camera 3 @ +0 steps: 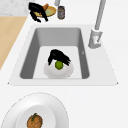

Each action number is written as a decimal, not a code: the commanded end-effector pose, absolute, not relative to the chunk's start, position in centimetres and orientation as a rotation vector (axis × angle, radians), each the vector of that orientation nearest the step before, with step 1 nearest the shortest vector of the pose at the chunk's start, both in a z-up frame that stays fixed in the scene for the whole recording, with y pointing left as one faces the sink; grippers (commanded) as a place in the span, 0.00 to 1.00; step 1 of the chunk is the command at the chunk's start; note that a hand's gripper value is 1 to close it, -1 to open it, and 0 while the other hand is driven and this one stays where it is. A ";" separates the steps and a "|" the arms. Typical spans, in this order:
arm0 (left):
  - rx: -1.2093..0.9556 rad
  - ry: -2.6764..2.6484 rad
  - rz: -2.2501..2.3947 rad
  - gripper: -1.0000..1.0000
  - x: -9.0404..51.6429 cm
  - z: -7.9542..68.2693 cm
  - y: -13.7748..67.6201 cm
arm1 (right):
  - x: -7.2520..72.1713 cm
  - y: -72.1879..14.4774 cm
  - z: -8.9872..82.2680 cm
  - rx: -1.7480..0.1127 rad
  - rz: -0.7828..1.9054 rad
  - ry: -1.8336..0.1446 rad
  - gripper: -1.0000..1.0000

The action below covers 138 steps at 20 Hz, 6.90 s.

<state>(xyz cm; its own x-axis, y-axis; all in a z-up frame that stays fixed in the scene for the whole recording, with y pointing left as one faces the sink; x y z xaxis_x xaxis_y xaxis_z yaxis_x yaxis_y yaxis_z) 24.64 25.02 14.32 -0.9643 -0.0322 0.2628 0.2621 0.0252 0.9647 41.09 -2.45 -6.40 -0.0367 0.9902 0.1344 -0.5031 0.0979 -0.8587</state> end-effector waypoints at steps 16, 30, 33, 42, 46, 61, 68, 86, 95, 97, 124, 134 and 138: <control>-0.239 -2.086 -2.043 0.50 24.6 14.3 25.0 | 44.2 -2.5 -10.9 -0.613 1.409 -0.833 0.00; -0.239 -2.086 -2.043 0.50 24.6 14.3 25.0 | 43.6 -3.3 -8.6 -0.644 1.351 -0.942 1.00; -0.239 -2.086 -2.043 0.50 24.6 14.3 25.0 | 43.8 -3.4 -6.3 -0.656 1.357 -0.933 1.00; -0.239 -2.086 -2.043 0.50 24.6 14.3 25.0 | 44.3 -4.0 -0.9 -0.628 1.402 -0.856 1.00; -0.239 -2.086 -2.043 0.50 24.6 14.3 25.0 | 44.1 -5.5 1.4 -0.619 1.387 -0.870 1.00; -0.239 -2.086 -2.043 0.50 24.6 14.3 25.0 | 43.0 -12.5 7.8 -0.569 1.363 -0.887 1.00; -0.239 -2.086 -2.043 0.50 24.6 14.3 25.0 | 42.3 -16.2 10.6 -0.569 1.366 -0.885 1.00; -0.239 -2.086 -2.043 0.50 24.6 14.3 25.0 | 39.4 -27.3 13.7 -0.513 1.343 -0.907 1.00; -0.239 -2.086 -2.043 0.50 24.6 14.3 25.0 | 36.9 -33.0 13.9 -0.484 1.335 -0.905 1.00; -0.239 -2.086 -2.043 0.50 24.6 14.3 25.0 | 35.9 -33.8 13.7 -0.491 1.338 -0.906 1.00; -0.239 -2.086 -2.043 0.50 24.6 14.3 25.0 | 30.4 -41.2 13.6 -0.526 1.333 -0.913 1.00; -0.239 -2.086 -2.043 0.50 24.6 14.3 25.0 | 27.4 -42.1 15.9 -0.536 1.352 -0.886 1.00; -0.239 -2.086 -2.043 0.50 24.6 14.3 25.0 | 24.8 -42.2 16.1 -0.547 1.351 -0.895 1.00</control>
<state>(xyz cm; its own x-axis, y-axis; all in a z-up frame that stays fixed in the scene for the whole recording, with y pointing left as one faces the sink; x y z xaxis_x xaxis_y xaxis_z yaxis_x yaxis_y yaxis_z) 24.64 25.02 14.32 -0.9643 -0.0322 0.2628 0.2620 0.0252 0.9647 26.86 -42.21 16.08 -0.0309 0.9694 0.2436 -0.5637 0.1844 -0.8052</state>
